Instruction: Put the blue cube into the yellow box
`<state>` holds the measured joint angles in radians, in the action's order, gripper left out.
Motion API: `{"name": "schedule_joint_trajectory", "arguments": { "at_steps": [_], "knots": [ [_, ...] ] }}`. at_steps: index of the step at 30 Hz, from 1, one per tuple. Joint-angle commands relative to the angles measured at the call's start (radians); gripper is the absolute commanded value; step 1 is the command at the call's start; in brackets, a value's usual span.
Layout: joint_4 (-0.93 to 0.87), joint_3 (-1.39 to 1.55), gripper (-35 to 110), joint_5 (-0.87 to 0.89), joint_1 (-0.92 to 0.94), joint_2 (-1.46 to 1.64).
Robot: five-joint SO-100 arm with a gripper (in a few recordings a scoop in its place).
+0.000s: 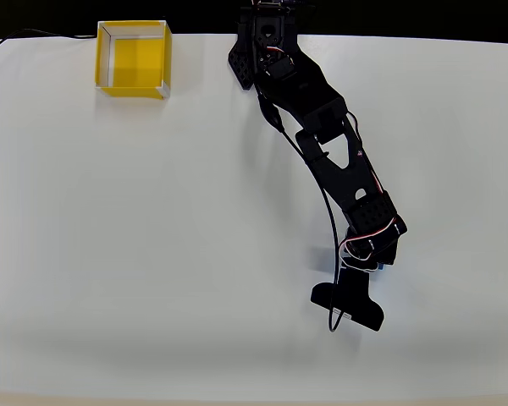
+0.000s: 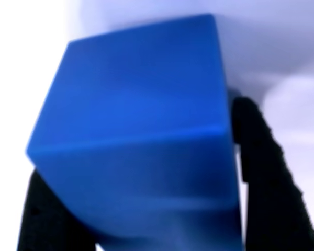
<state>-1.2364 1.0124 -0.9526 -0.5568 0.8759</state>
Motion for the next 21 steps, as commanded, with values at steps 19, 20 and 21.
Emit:
{"name": "schedule_joint_trajectory", "arguments": {
  "at_steps": [19, 20, 21],
  "knots": [
    [-0.123, -0.052, 13, -0.563, 0.905, 0.778],
    [-0.13, -0.037, 13, -0.568, 0.973, 0.79],
    [-0.133, -0.015, 13, -0.574, 1.035, 0.808]
  ]
}}
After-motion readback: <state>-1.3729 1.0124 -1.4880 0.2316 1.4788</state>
